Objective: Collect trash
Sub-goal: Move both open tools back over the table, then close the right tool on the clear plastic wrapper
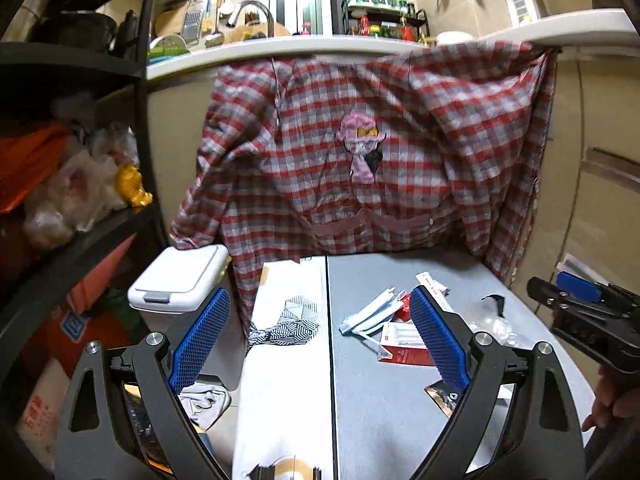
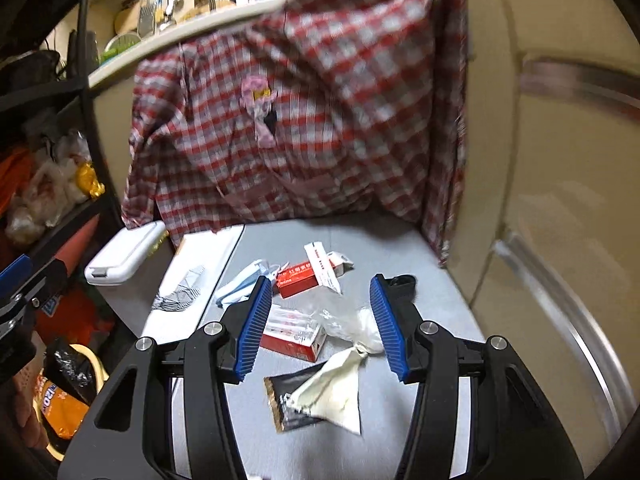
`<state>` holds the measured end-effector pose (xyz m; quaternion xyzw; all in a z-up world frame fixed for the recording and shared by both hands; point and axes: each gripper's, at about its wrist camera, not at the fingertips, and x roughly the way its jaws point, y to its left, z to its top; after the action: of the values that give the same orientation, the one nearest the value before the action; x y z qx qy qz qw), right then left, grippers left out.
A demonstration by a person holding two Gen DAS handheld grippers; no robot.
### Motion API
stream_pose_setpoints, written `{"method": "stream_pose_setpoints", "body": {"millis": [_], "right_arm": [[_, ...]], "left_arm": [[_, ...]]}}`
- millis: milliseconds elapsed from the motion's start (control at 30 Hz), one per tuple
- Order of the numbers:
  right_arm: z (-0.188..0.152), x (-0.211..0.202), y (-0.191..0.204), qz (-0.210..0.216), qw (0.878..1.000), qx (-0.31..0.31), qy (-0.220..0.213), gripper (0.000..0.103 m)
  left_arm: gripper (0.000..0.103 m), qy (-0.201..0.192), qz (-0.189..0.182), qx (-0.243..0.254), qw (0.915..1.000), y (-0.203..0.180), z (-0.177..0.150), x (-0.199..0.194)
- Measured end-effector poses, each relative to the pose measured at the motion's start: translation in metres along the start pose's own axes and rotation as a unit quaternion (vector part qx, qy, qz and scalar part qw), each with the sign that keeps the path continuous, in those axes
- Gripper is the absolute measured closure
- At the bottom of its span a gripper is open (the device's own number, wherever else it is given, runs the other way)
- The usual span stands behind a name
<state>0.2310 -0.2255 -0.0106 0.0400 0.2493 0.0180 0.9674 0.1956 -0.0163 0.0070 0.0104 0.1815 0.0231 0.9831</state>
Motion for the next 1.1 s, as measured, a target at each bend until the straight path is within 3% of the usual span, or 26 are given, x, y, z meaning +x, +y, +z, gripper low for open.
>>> {"method": "stream_pose_setpoints", "body": {"millis": [200,467,500,600,633,767,1100], "right_arm": [[-0.004,0.065,0.003,-0.002,0.999,-0.012,0.039,0.046],[-0.013,0.11,-0.001,-0.011,0.997,-0.004,0.077,0.048],[-0.014,0.114,0.0,-0.011,0.997,-0.008,0.082,0.055],[-0.019,0.118,0.004,-0.015,0.995,-0.025,0.097,0.095],[-0.02,0.118,0.005,-0.014,0.995,-0.028,0.099,0.101],[-0.015,0.104,0.004,-0.025,0.996,-0.04,0.08,0.102],[0.024,0.02,-0.03,-0.044,0.999,0.019,0.017,0.102]], "left_arm": [[0.015,0.039,0.009,0.003,0.9992,0.007,-0.02,0.034],[0.015,0.058,0.016,-0.017,0.9981,0.023,-0.024,0.052],[0.015,0.058,0.016,-0.017,0.9981,0.024,-0.024,0.053],[0.015,0.058,0.013,-0.018,0.9981,0.024,-0.024,0.054],[0.015,0.057,0.012,-0.018,0.9981,0.024,-0.024,0.054],[0.015,0.053,0.008,-0.017,0.9984,0.02,-0.022,0.052],[0.015,0.043,-0.035,-0.004,0.9984,-0.011,-0.023,0.065]]}}
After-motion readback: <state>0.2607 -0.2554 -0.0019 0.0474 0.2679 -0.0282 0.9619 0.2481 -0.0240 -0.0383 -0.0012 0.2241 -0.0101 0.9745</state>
